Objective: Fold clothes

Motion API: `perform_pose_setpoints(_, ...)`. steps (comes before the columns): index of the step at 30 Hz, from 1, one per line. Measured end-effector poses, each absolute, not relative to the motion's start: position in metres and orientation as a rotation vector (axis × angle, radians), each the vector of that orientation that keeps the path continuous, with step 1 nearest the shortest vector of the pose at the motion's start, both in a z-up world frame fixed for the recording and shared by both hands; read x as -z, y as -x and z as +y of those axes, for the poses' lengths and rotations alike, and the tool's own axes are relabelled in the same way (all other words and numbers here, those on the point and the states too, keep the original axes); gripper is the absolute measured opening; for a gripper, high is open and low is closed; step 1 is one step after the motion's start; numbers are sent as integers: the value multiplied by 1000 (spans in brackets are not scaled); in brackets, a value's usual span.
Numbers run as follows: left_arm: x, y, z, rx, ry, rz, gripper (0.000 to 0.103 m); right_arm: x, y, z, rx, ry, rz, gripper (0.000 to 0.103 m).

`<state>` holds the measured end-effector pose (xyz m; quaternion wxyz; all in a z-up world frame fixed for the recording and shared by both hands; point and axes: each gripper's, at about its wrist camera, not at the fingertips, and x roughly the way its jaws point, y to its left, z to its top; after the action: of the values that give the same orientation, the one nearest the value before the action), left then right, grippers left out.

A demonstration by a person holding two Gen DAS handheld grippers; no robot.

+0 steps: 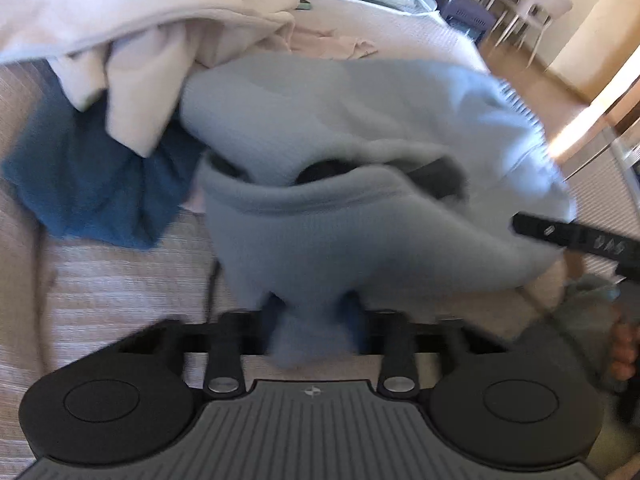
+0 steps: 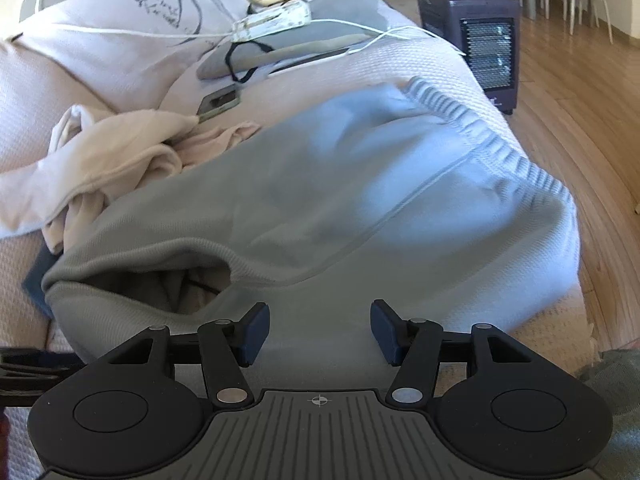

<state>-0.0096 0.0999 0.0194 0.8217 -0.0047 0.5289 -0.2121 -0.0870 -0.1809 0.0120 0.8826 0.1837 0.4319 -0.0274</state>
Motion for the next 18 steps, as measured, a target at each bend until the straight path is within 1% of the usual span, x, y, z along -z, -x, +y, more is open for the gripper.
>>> perform_pose_setpoints(1,-20,8,100,464,27,1127,14,-13,88,-183,61,-393,897,57)
perform_pose_setpoints(4,-47,7,93,490,-8,1058,11,-14,90,-187,71,-407,892,57)
perform_pose_setpoints(8,-112,18,69,567,-92,898,9,-12,88,-188,79,-407,900,57)
perform_pose_setpoints(9,-126,21,63,590,-111,863,5,-12,87,-188,84,-407,899,57)
perform_pose_setpoints(10,-144,25,56,631,-119,825,2,-13,88,-190,91,-410,895,57)
perform_pose_setpoints(13,-178,35,40,710,-164,743,3,-16,91,-195,114,-428,879,57)
perform_pose_setpoints(15,-180,37,28,677,-241,738,3,-19,95,-201,129,-449,861,57)
perform_pose_setpoints(18,-157,28,26,607,-291,826,3,-21,99,-210,130,-485,853,57)
